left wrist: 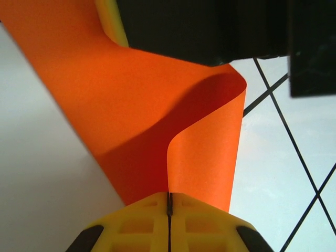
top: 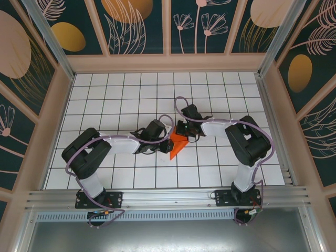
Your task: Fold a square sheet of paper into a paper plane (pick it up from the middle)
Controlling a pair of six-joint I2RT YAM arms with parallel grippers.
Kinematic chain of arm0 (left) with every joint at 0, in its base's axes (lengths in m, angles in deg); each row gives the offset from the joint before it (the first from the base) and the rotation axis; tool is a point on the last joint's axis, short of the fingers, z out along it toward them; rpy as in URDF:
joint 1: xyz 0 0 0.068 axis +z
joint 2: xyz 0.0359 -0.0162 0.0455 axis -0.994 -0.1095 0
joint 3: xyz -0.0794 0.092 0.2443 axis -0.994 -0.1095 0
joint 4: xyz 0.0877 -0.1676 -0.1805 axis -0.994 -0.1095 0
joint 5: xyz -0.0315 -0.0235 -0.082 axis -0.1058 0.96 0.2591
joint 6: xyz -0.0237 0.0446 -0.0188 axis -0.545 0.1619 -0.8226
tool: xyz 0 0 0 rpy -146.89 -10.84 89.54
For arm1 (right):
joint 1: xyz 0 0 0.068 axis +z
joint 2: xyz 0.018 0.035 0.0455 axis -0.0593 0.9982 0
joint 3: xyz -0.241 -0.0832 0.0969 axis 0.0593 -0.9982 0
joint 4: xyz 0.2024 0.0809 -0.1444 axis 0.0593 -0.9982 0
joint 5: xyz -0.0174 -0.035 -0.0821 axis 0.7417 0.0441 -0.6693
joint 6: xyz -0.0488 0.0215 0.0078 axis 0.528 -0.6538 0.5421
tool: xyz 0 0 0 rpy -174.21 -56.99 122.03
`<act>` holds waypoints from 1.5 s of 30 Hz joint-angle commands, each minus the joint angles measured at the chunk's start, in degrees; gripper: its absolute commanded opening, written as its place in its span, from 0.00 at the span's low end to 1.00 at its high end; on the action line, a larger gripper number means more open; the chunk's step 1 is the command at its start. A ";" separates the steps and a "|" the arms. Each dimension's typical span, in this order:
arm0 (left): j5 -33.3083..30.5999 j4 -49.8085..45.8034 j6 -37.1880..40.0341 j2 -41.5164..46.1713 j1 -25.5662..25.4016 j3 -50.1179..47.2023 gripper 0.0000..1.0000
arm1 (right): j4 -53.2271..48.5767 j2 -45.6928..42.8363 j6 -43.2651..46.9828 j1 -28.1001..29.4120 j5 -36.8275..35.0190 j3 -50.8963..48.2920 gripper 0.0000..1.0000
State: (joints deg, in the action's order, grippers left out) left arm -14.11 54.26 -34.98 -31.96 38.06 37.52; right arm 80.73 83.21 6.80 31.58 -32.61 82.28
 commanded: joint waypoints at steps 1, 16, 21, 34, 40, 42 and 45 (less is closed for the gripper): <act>-0.23 -0.55 1.10 -1.18 0.29 1.17 0.07 | -3.10 3.29 0.88 0.48 0.02 -1.19 0.08; -0.97 -0.16 0.95 -3.82 0.30 0.09 0.06 | -1.99 2.50 0.05 0.49 1.20 -1.51 0.09; -1.91 -0.36 0.57 -3.26 0.30 -1.20 0.06 | -1.98 -1.11 -0.48 -0.67 1.57 -0.82 0.10; -0.84 2.07 -1.19 -3.69 0.30 -2.46 0.05 | 10.07 -28.03 -11.16 -3.29 5.64 -18.21 0.12; -0.80 2.10 -1.78 -3.29 0.30 -2.74 0.05 | 24.37 -33.76 -20.79 6.43 6.21 -31.21 0.08; -1.11 2.00 -1.82 -2.79 0.30 -3.11 0.05 | 26.31 -33.24 -22.51 10.09 4.62 -32.64 0.07; -1.40 1.82 -1.87 -2.38 0.35 -3.56 0.05 | 29.66 -31.08 -24.72 13.90 3.52 -34.12 0.07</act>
State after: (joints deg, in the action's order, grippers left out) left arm -14.08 58.94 -36.38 -34.30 38.06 35.86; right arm 102.21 50.92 -13.50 43.69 -27.71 49.15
